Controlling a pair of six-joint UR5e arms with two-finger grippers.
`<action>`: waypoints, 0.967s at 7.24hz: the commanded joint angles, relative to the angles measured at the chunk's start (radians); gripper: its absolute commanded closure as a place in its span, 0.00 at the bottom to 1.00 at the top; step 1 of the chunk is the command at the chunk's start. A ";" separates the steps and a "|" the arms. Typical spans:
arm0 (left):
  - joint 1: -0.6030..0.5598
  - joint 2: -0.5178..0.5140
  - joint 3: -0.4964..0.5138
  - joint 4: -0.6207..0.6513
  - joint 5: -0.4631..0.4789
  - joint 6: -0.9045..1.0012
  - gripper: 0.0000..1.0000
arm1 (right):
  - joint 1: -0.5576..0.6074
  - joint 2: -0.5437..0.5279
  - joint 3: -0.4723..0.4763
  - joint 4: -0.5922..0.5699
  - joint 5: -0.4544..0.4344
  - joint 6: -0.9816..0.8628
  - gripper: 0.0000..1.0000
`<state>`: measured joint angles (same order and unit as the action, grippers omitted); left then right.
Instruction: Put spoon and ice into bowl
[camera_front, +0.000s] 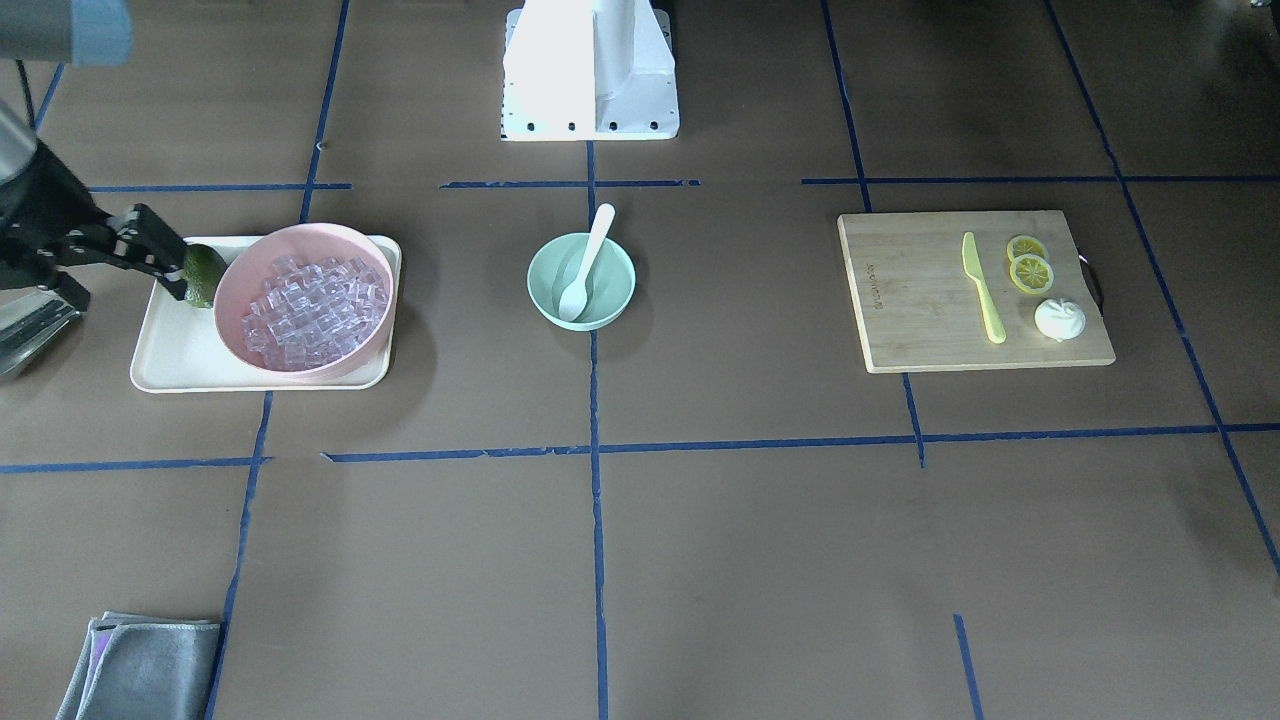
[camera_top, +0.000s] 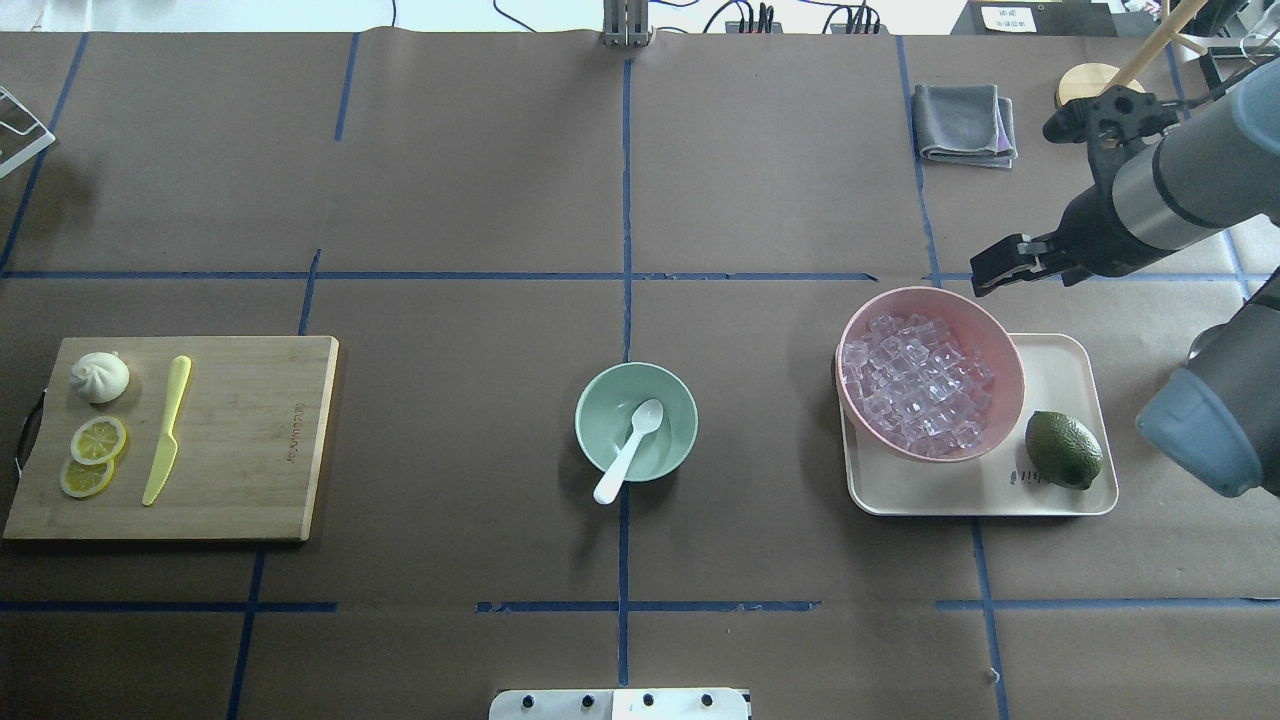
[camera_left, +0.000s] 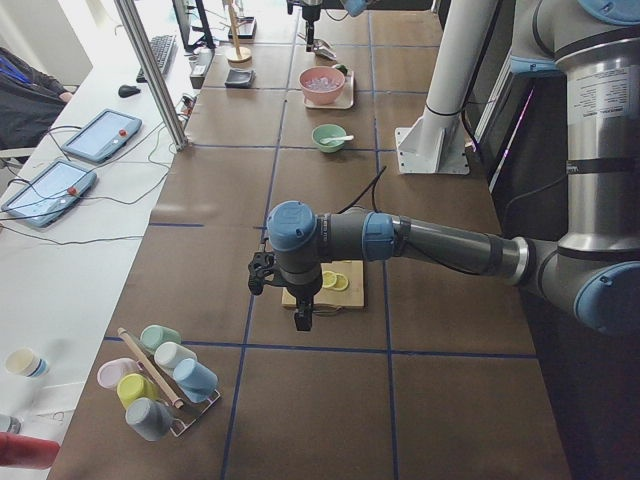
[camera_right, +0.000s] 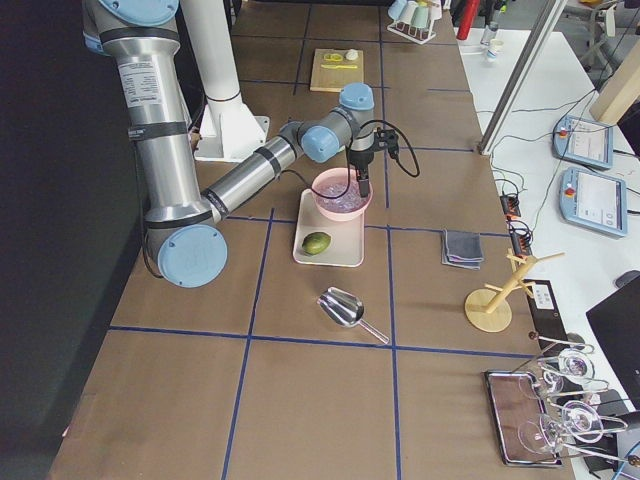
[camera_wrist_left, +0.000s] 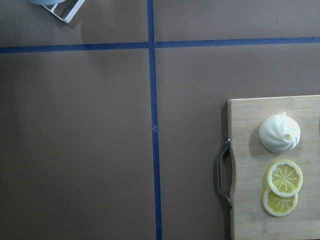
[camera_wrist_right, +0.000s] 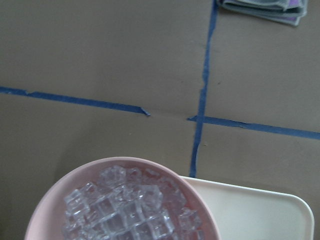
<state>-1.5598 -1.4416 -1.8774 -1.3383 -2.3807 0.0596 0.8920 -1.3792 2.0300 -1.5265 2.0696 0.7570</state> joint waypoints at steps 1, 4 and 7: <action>0.000 0.004 0.003 0.017 0.000 -0.003 0.00 | -0.146 0.037 0.018 0.002 -0.104 -0.001 0.01; 0.000 0.016 0.020 0.021 0.000 -0.001 0.00 | -0.208 0.017 0.000 0.003 -0.161 -0.163 0.06; 0.000 0.033 0.021 0.019 0.000 -0.001 0.00 | -0.205 -0.015 -0.016 0.005 -0.149 -0.235 0.12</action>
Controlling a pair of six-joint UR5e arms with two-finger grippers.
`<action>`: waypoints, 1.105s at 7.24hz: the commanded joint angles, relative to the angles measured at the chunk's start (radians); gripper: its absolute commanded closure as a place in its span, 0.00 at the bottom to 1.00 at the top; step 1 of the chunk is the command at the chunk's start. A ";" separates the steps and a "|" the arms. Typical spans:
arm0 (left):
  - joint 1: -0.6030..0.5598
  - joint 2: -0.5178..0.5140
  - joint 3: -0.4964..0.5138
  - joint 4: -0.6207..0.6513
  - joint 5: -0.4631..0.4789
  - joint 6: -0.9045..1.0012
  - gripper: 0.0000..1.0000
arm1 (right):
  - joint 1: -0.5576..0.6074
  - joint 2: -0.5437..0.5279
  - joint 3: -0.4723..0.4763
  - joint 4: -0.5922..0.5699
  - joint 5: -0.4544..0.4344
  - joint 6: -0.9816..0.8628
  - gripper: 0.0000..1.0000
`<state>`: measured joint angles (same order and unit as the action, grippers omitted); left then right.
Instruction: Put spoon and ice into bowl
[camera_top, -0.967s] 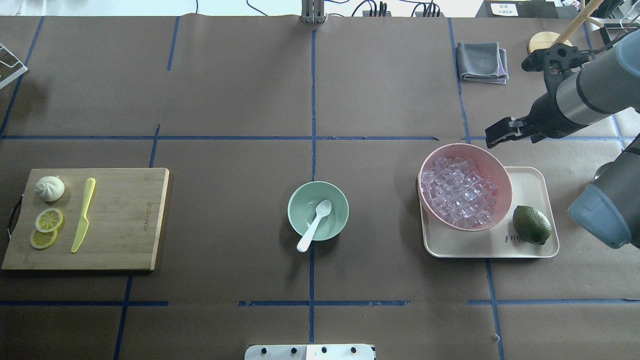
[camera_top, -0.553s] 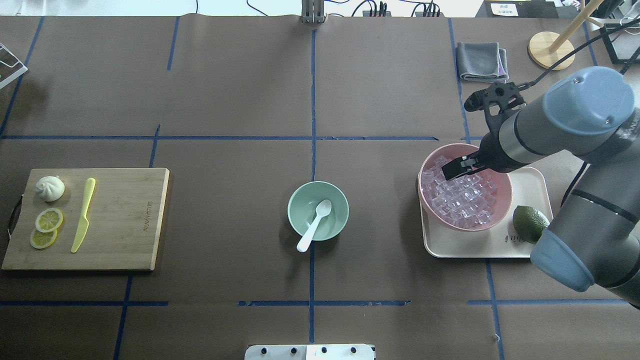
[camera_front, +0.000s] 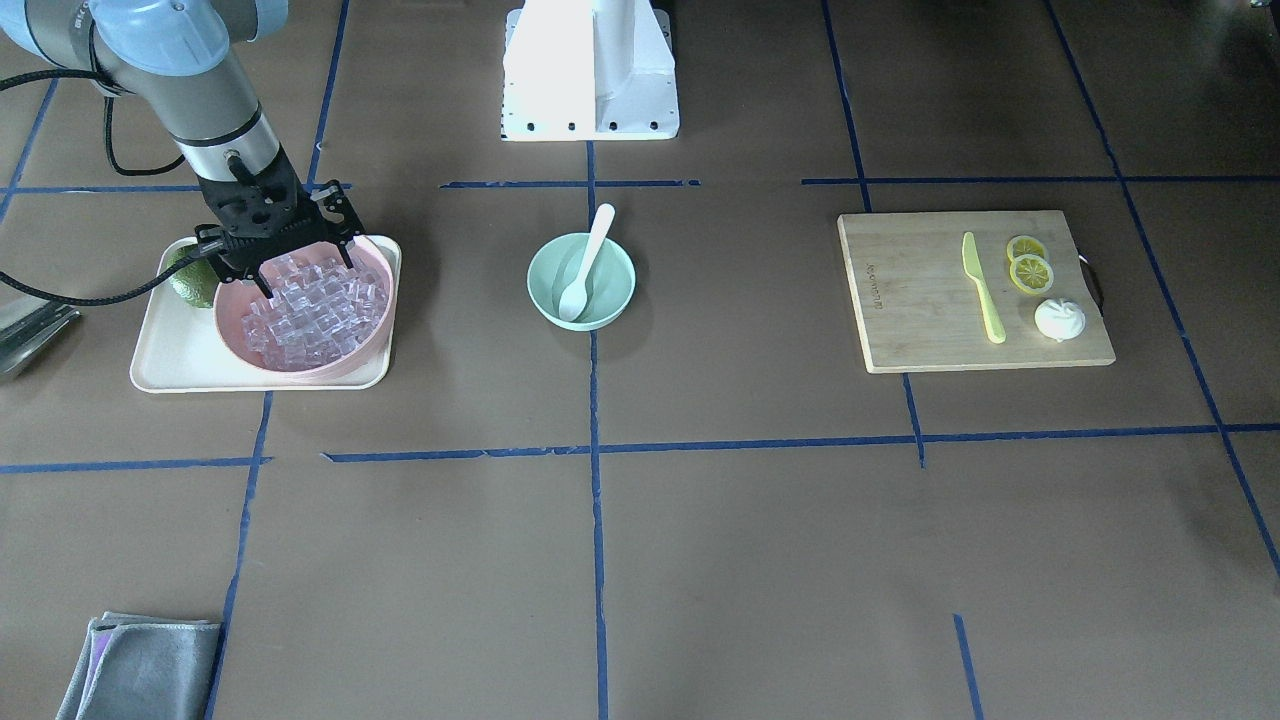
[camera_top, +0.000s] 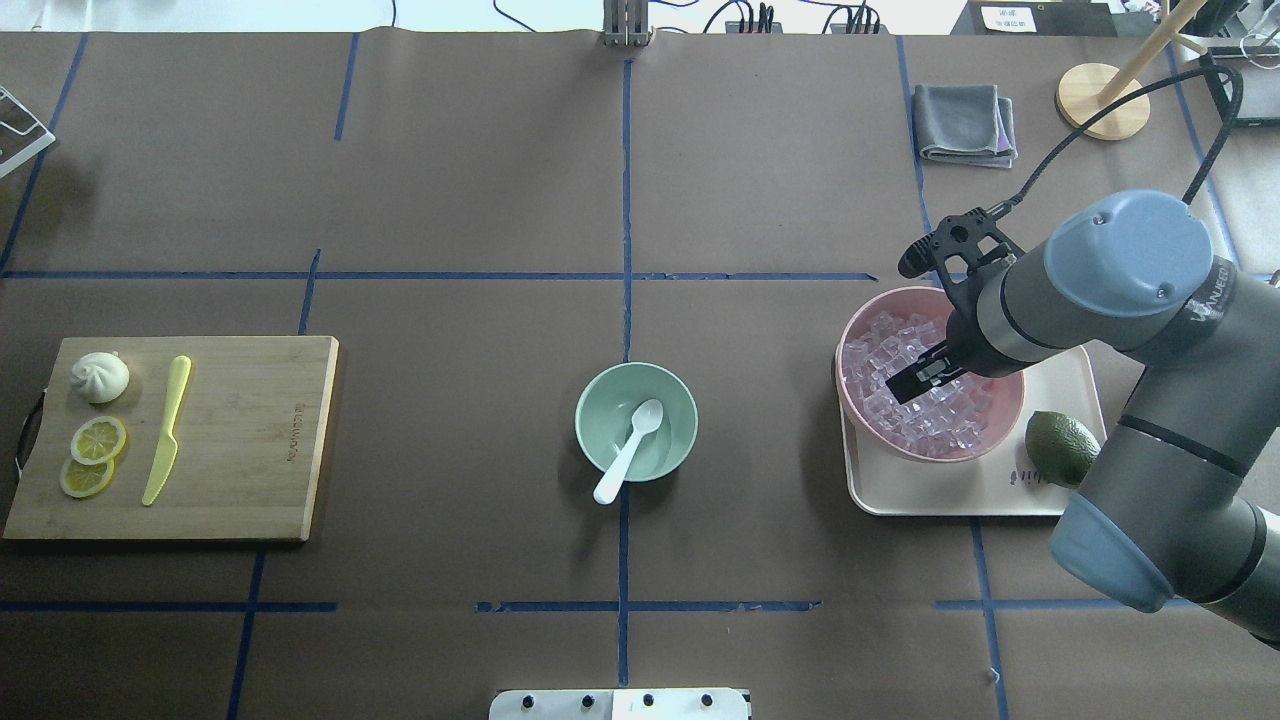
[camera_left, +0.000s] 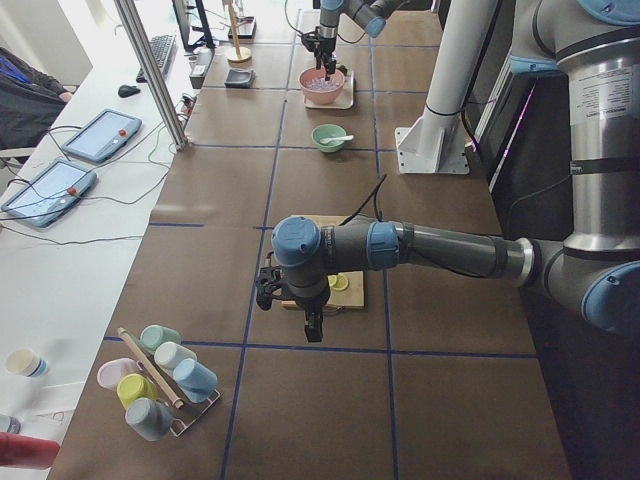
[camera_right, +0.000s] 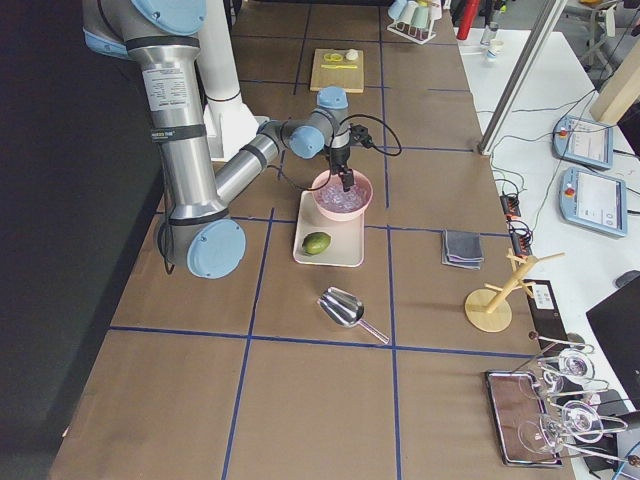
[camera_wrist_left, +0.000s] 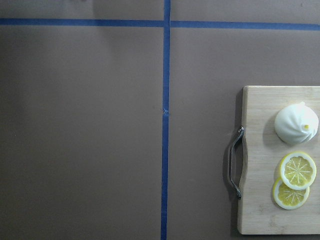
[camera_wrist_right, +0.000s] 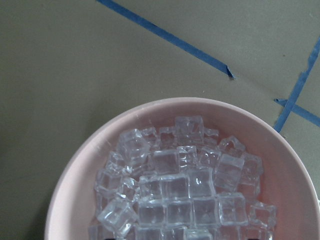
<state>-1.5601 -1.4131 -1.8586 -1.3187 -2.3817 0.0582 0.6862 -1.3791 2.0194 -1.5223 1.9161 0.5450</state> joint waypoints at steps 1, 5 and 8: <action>0.000 0.006 0.003 -0.001 -0.001 0.000 0.00 | 0.000 -0.021 -0.010 -0.001 0.006 -0.023 0.12; 0.000 0.006 0.001 -0.001 0.001 0.000 0.00 | 0.001 -0.008 -0.039 -0.001 0.004 -0.011 0.32; 0.000 0.006 -0.001 -0.001 0.001 0.000 0.00 | 0.001 -0.009 -0.050 -0.001 0.004 -0.011 0.36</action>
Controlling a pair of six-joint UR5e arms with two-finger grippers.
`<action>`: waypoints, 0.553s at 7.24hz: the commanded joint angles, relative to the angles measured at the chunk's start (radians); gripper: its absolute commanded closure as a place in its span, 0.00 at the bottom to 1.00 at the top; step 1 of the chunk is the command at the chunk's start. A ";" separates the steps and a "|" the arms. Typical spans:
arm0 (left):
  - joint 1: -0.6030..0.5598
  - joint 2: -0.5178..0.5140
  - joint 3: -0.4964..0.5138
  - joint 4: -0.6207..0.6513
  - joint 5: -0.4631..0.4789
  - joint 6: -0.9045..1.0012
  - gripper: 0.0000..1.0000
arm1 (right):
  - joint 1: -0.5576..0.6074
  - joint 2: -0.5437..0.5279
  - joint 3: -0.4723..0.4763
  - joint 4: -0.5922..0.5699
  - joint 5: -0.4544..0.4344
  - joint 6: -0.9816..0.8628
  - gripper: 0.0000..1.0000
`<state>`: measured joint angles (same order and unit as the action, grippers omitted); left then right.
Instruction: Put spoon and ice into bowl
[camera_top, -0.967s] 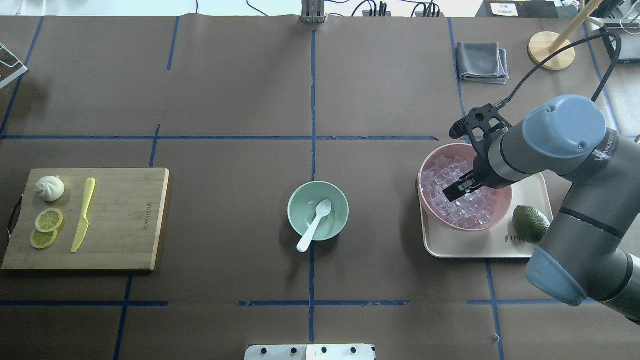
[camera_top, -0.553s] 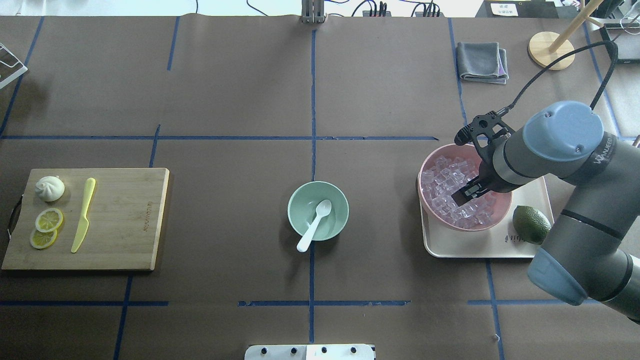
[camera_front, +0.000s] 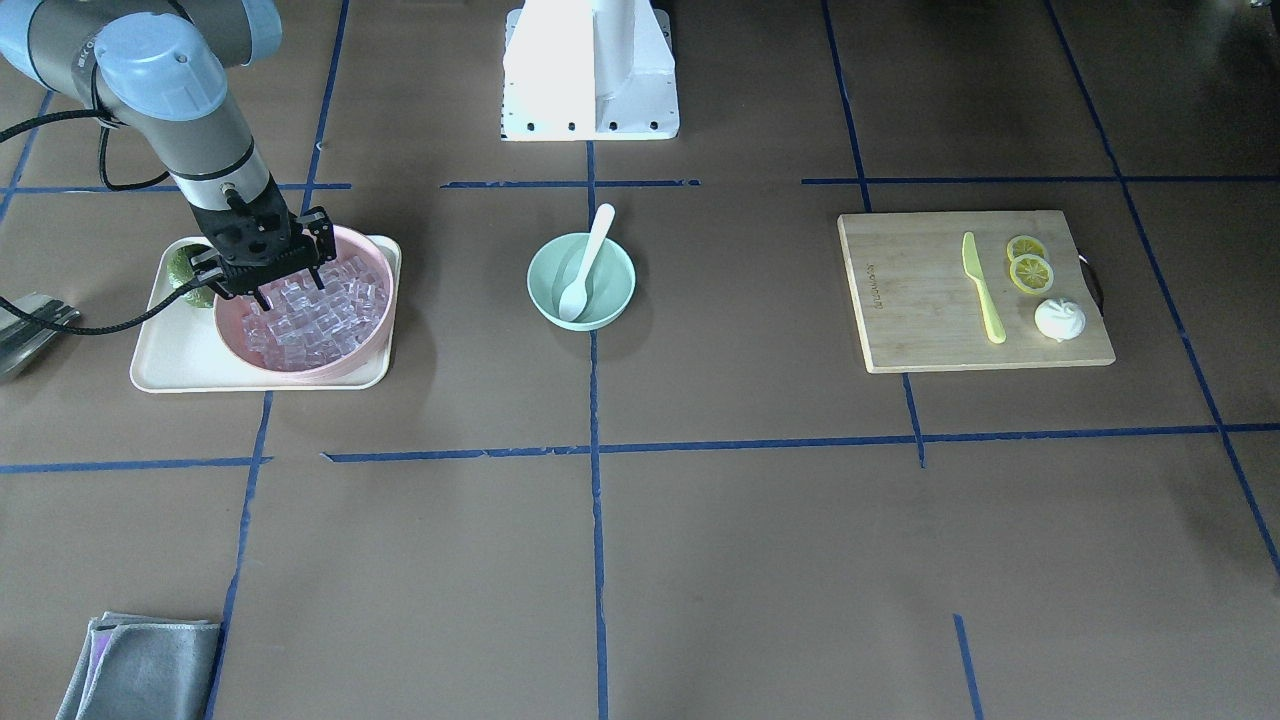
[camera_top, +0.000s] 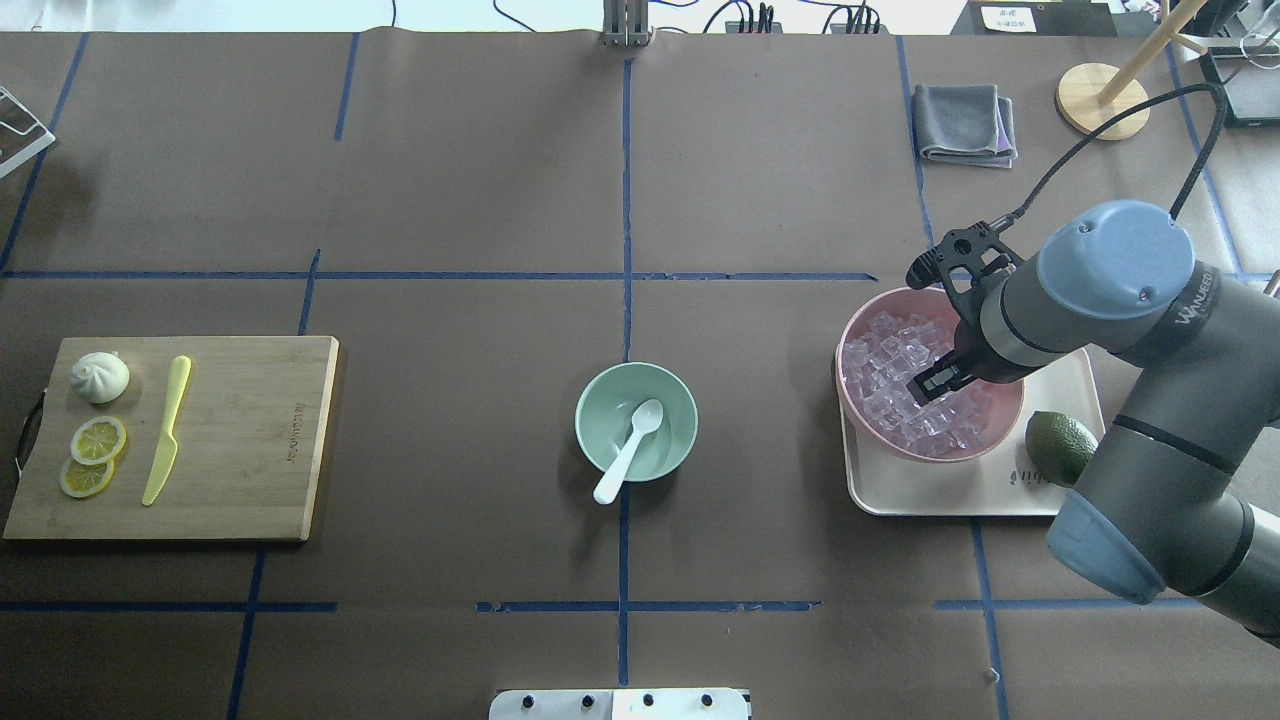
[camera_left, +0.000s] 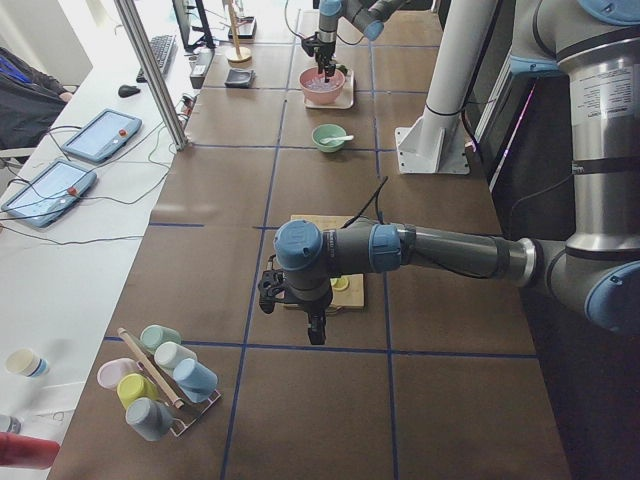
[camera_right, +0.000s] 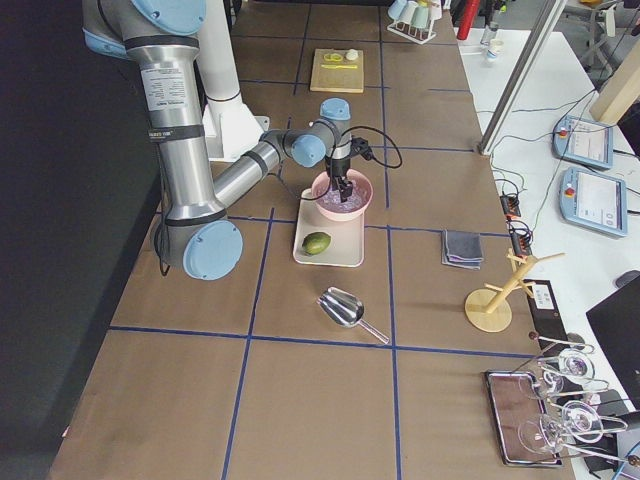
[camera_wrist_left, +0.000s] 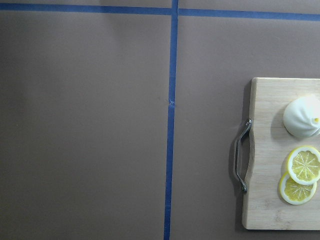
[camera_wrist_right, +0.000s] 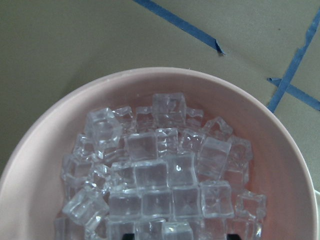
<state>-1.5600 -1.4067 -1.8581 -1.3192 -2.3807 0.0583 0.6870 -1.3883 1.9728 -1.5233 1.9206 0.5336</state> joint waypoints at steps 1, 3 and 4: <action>0.000 0.000 -0.001 0.000 0.000 0.000 0.00 | 0.000 0.000 -0.008 0.000 0.000 0.002 0.37; 0.000 0.000 -0.004 0.001 0.000 0.000 0.00 | 0.000 0.002 -0.009 0.000 0.000 0.005 0.61; 0.000 0.000 -0.006 0.002 0.000 0.000 0.00 | -0.001 0.002 -0.023 -0.001 -0.002 0.017 0.82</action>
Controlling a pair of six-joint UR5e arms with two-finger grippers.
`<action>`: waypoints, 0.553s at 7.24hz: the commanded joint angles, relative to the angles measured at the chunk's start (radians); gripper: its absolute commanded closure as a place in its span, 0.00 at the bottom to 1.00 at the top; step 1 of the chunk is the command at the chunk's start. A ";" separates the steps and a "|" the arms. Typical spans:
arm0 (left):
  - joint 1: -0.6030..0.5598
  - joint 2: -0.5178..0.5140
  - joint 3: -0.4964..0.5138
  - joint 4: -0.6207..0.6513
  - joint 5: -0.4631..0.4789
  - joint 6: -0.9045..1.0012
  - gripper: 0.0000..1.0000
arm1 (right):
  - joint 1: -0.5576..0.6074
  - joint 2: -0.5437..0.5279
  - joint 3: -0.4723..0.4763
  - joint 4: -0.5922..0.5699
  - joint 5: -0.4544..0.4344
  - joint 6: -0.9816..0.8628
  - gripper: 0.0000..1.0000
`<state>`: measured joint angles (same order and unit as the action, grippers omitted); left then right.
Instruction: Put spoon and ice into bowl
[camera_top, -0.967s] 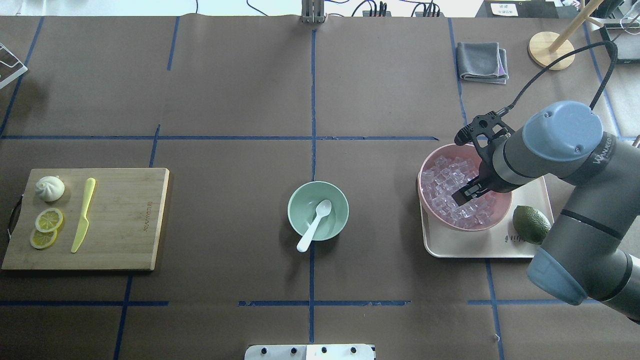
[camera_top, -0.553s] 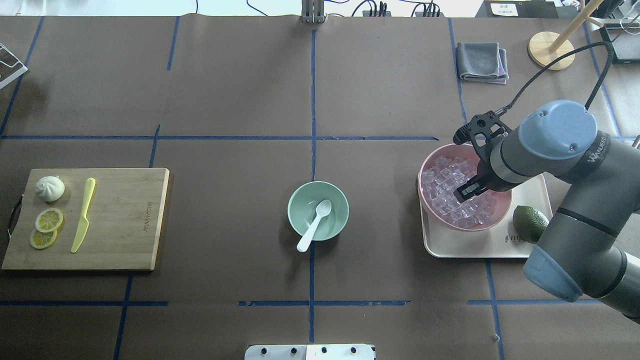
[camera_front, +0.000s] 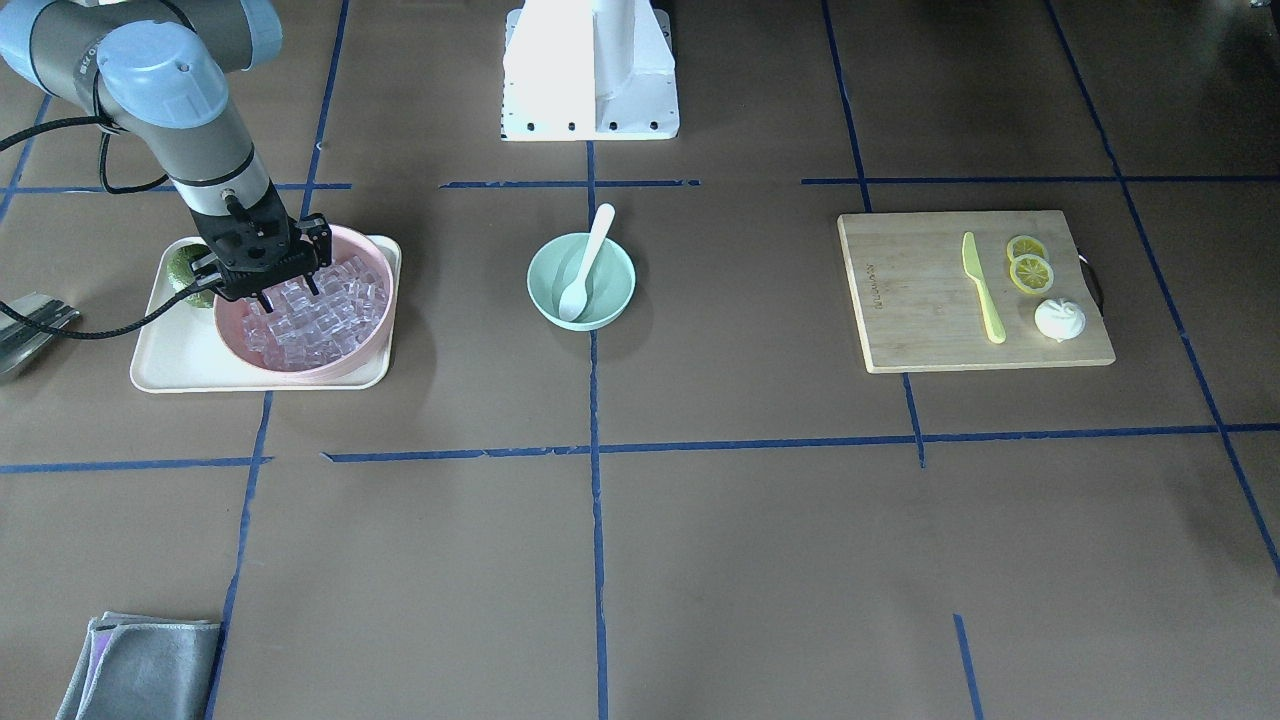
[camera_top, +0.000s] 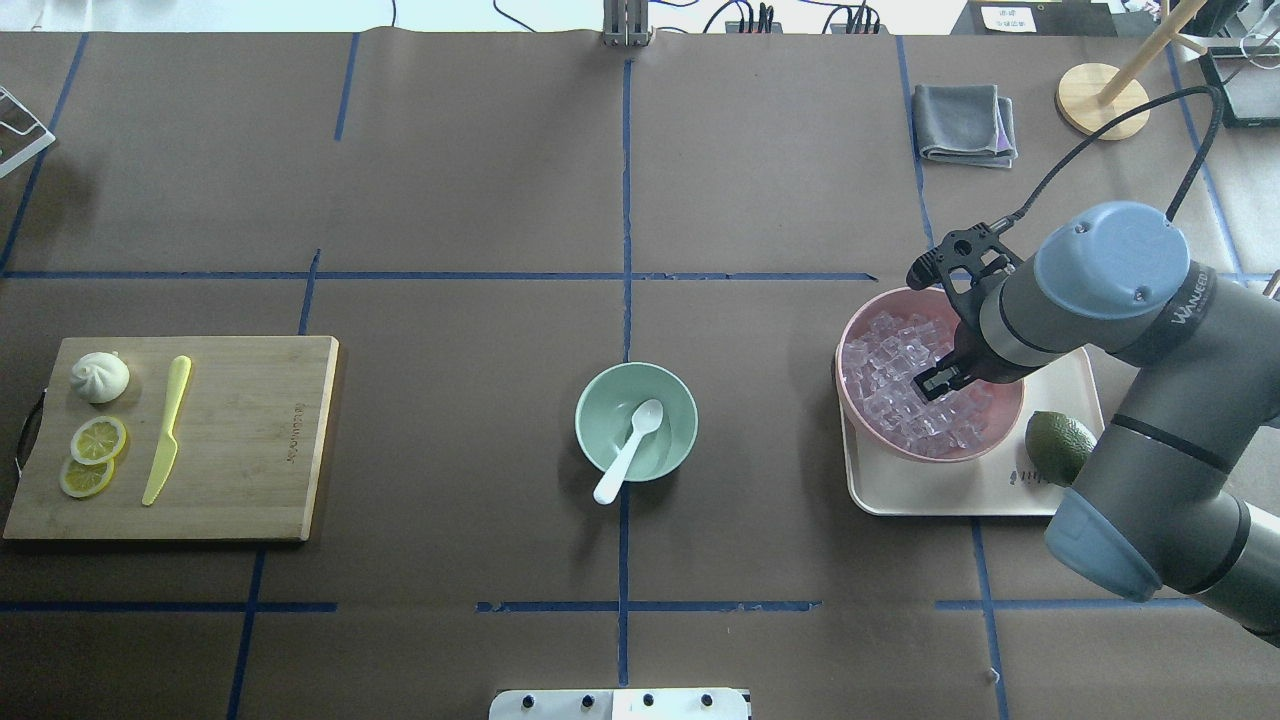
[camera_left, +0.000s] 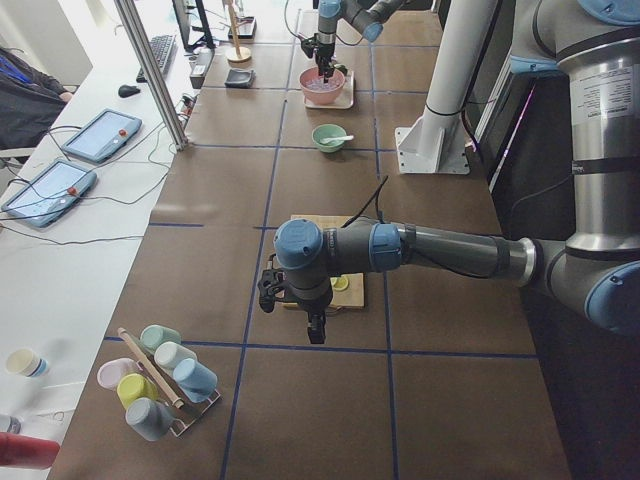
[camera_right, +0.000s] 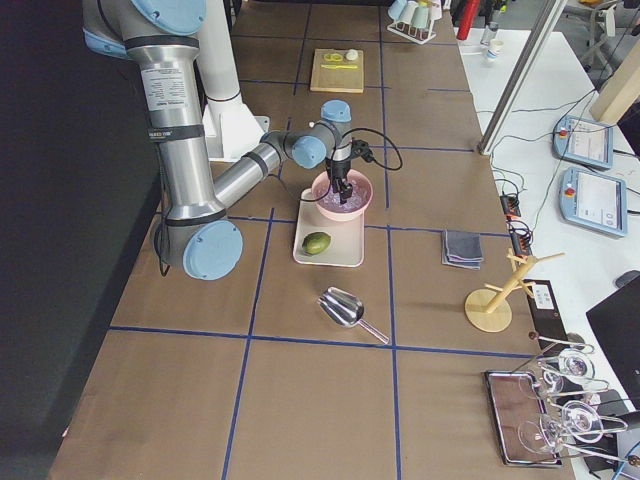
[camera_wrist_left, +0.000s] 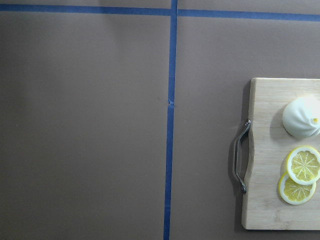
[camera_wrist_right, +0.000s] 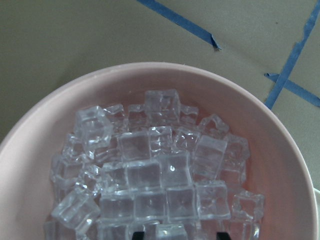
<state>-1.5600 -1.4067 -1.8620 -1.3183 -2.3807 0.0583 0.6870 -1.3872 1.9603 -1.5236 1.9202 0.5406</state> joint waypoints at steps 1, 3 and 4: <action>0.000 0.000 -0.005 0.001 -0.002 0.000 0.00 | -0.001 0.001 -0.015 -0.001 0.006 0.015 0.93; 0.000 0.000 -0.006 0.001 -0.002 0.000 0.00 | 0.009 0.007 -0.005 -0.001 0.032 0.016 0.99; 0.000 0.000 -0.011 0.001 -0.002 0.000 0.00 | 0.034 0.028 0.009 -0.013 0.063 0.025 1.00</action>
<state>-1.5601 -1.4067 -1.8693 -1.3177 -2.3822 0.0583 0.6999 -1.3771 1.9563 -1.5275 1.9551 0.5587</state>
